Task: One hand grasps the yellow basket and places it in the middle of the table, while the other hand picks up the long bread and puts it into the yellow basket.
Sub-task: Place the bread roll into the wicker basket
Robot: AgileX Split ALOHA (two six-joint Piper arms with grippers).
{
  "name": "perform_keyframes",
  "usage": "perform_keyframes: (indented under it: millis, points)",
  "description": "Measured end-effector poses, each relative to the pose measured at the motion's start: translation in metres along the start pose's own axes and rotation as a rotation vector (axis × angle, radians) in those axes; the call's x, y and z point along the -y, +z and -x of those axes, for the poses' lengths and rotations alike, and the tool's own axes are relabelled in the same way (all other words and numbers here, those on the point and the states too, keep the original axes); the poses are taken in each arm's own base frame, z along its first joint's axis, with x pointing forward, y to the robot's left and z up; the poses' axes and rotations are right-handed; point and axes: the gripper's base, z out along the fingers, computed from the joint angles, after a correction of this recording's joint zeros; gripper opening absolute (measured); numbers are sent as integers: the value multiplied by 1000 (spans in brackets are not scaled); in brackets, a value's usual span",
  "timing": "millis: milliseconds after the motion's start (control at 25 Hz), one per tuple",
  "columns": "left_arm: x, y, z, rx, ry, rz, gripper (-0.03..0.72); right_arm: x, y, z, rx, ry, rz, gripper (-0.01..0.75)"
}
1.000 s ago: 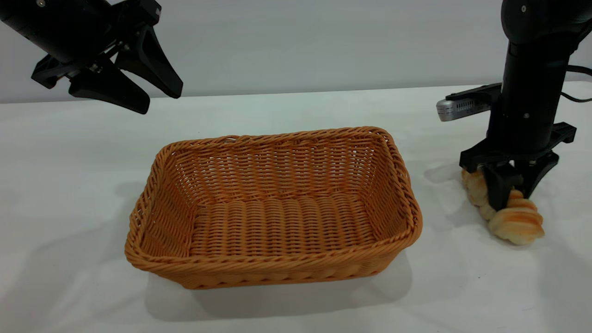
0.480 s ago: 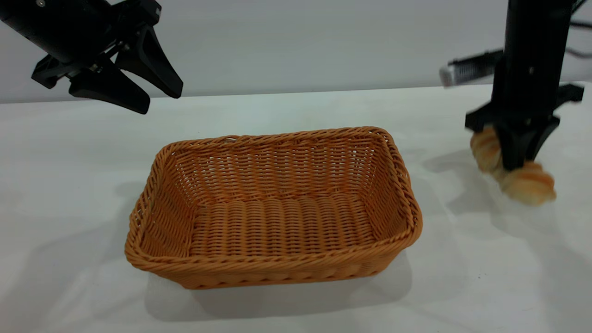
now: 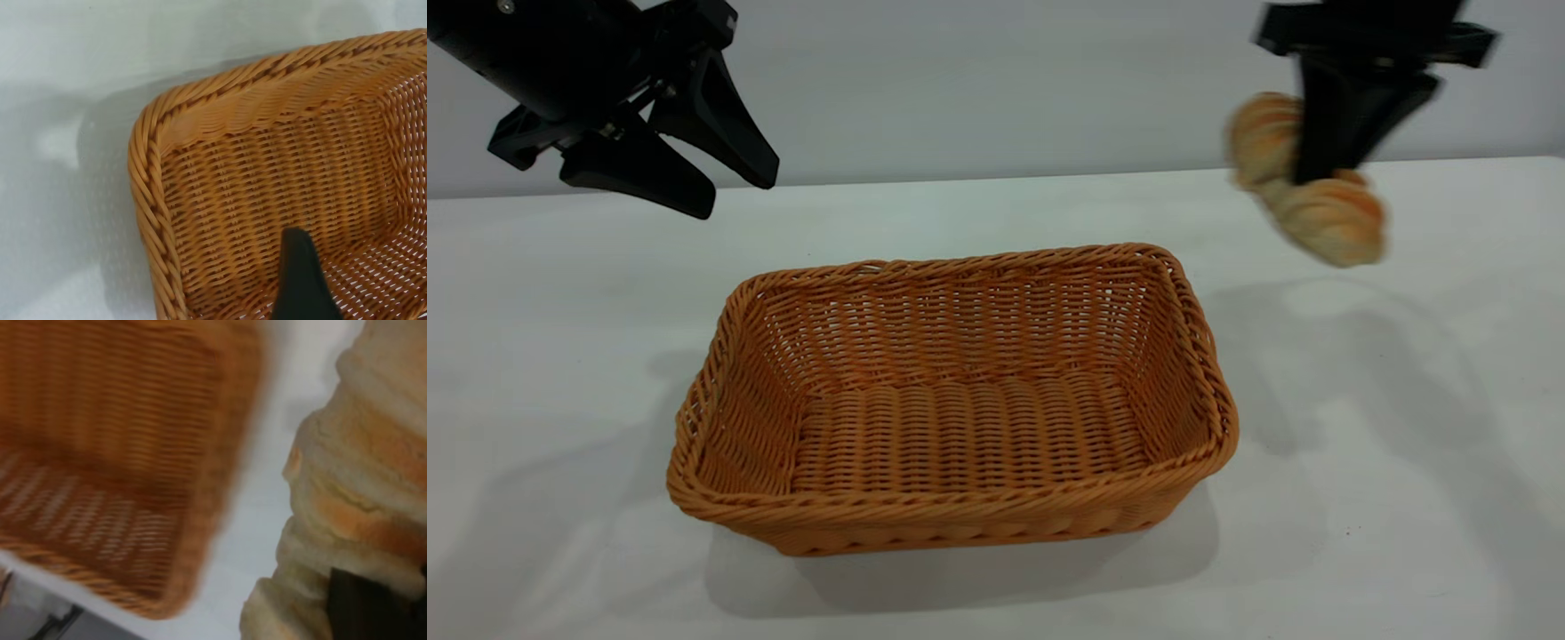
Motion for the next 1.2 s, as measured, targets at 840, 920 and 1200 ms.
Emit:
perform_keyframes:
  millis: [840, 920, 1200]
  points:
    - [1, -2, 0, 6, 5, -1, 505, -90, 98, 10, -44, -313, 125, 300]
    - [1, -2, 0, 6, 5, -1, 505, -91, 98, 10, -41, -322, 130, 415]
    - [8, -15, 2, 45, 110, -6, 505, -91, 98, 12, -23, -328, 125, 655]
